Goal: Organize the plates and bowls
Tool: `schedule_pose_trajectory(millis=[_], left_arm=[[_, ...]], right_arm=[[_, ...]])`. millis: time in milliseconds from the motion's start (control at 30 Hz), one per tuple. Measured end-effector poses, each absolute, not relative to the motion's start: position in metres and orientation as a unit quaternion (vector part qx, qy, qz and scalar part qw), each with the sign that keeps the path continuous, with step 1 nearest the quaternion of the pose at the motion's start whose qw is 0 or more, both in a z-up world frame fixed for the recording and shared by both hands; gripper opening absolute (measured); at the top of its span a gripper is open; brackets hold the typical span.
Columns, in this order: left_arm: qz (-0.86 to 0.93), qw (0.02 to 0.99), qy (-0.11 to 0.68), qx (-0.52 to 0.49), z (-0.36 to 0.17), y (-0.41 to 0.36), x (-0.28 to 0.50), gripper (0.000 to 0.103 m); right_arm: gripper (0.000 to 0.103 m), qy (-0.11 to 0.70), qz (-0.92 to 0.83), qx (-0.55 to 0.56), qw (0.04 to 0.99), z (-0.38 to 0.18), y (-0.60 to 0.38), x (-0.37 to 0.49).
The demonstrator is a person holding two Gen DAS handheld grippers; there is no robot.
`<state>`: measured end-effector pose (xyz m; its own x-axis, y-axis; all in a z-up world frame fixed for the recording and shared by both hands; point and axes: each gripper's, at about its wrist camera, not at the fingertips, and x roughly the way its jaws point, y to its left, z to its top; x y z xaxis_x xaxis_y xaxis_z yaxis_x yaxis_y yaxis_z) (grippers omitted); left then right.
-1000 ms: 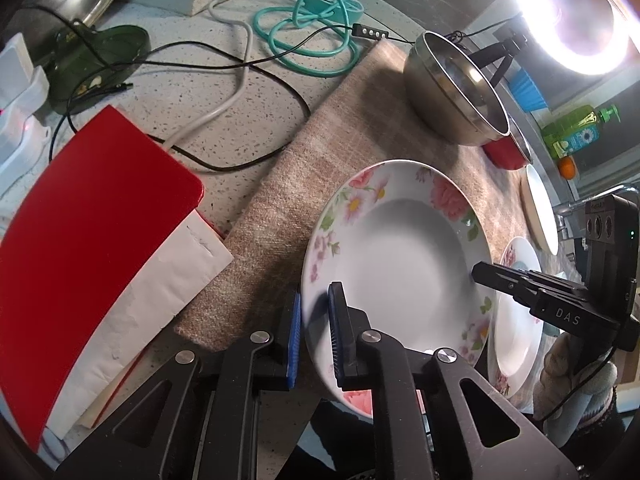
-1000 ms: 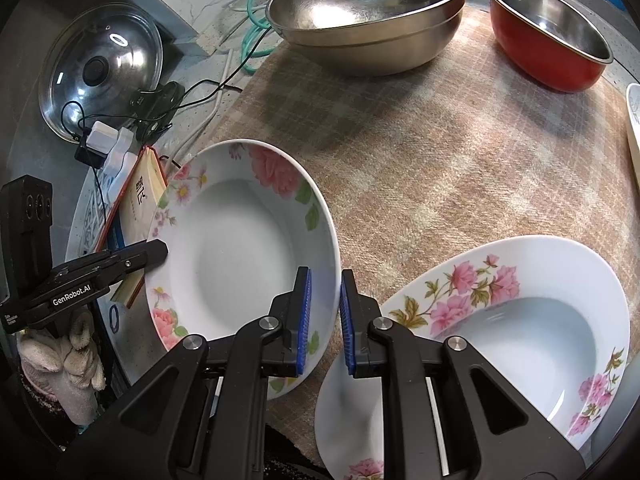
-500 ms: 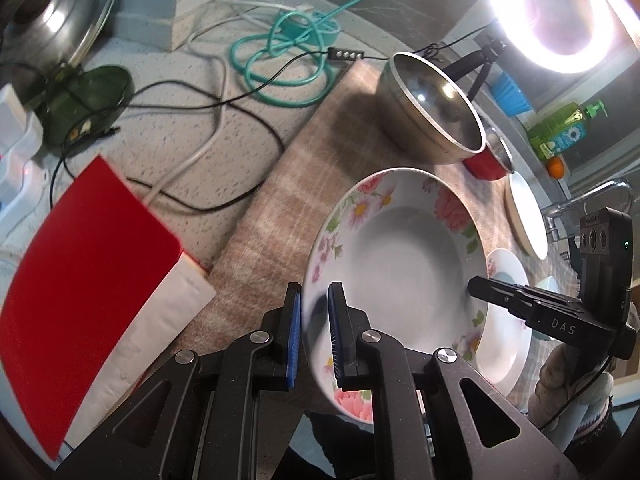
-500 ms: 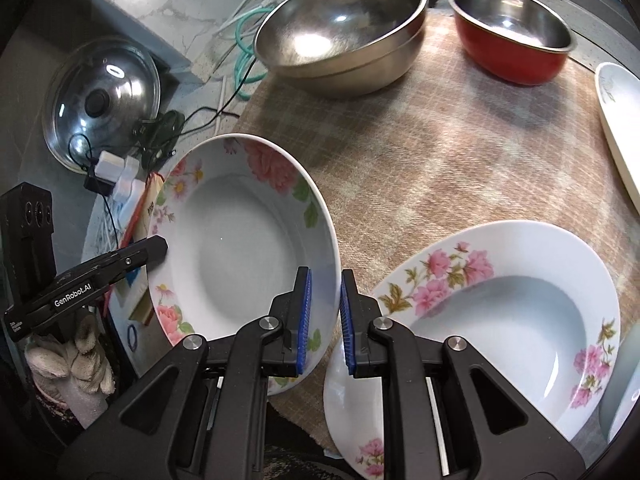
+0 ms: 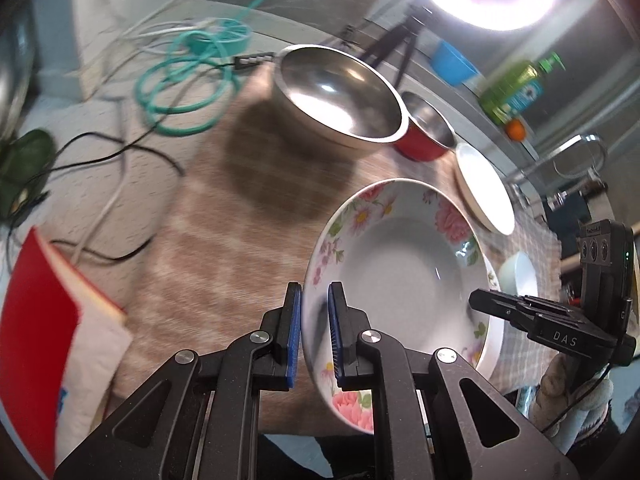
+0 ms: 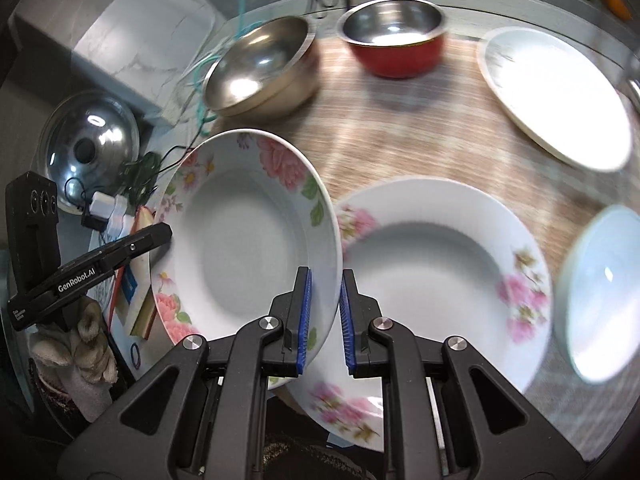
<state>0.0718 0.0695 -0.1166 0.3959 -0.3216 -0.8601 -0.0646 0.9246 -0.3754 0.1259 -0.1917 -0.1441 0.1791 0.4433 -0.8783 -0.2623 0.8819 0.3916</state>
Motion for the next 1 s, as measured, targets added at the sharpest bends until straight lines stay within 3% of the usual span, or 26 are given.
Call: schedule_pose_trajectory(millis=[1000], left_arm=[[-0.203,0.777,0.592,-0.067,-0.145,-0.053,0.107,0.011]], right_arm=[[0.015,0.622,0.108,0.140,0.763,-0.176,-0.298,0.087]])
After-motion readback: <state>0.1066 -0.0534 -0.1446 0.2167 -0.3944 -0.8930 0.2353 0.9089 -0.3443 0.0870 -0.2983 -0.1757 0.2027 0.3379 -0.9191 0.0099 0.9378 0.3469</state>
